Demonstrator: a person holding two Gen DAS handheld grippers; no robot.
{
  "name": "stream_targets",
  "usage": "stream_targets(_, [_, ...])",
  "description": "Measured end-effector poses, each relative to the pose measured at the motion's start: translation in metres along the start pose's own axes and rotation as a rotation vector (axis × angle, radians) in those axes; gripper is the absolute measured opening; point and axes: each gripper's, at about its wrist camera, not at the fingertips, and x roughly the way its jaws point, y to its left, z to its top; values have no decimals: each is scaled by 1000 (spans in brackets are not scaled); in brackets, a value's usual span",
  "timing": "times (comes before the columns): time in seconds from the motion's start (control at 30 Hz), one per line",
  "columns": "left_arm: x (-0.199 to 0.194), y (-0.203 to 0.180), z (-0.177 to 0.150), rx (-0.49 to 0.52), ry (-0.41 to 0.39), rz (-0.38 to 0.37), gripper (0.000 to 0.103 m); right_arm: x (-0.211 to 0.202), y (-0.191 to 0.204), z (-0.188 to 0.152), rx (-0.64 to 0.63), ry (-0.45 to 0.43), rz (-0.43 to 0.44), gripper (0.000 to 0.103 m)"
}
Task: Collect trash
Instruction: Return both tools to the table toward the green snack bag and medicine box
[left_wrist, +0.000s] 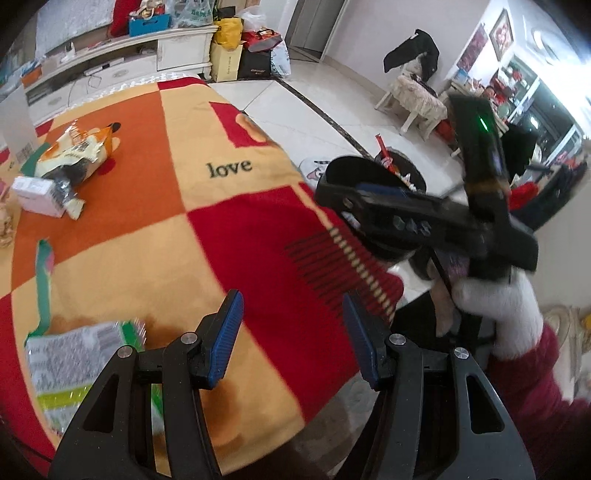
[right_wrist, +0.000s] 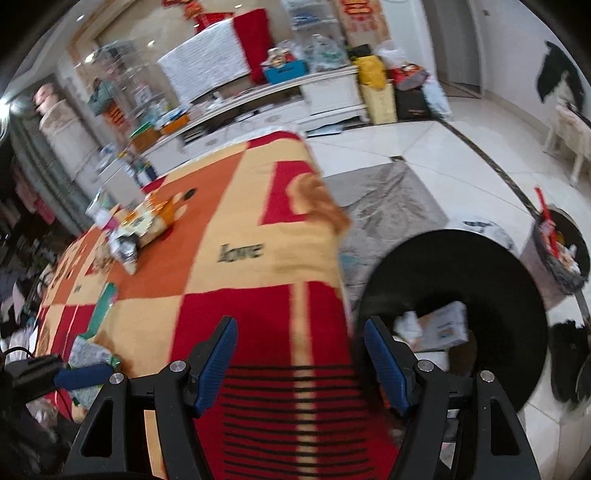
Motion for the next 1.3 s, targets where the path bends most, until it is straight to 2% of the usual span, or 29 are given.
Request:
stream_targets(0.13, [-2, 11, -32, 1, 27, 30, 54, 10, 28, -2, -48, 22, 40, 69])
stream_targets(0.23, [-1, 28, -56, -6, 61, 83, 54, 18, 42, -2, -76, 38, 59, 69])
stream_targets(0.33, [-6, 58, -74, -73, 84, 109, 54, 24, 55, -3, -98, 50, 73, 69])
stream_targets(0.4, [-16, 79, -81, -116, 73, 128, 54, 29, 67, -3, -114, 61, 85, 70])
stream_targets(0.57, [-46, 136, -88, -187, 40, 263, 54, 41, 94, -2, -161, 85, 114, 71])
stream_targets(0.7, [-68, 182, -95, -286, 23, 322, 54, 51, 120, -4, -205, 106, 139, 71])
stream_targets(0.8, [-92, 213, -104, -374, -19, 284, 54, 58, 141, -7, -246, 125, 161, 71])
stream_targets(0.97, [-128, 234, -111, -472, -131, 211, 55, 71, 164, -6, -290, 148, 179, 77])
stream_targets(1.1, [-146, 254, -111, -578, -226, 164, 71, 82, 182, -1, -311, 159, 205, 77])
stream_targets(1.2, [-153, 268, -114, -651, -266, 163, 71, 87, 197, 3, -335, 158, 221, 77])
stream_targets(1.3, [-157, 273, -117, -682, -275, 126, 71, 90, 208, 9, -360, 152, 231, 77])
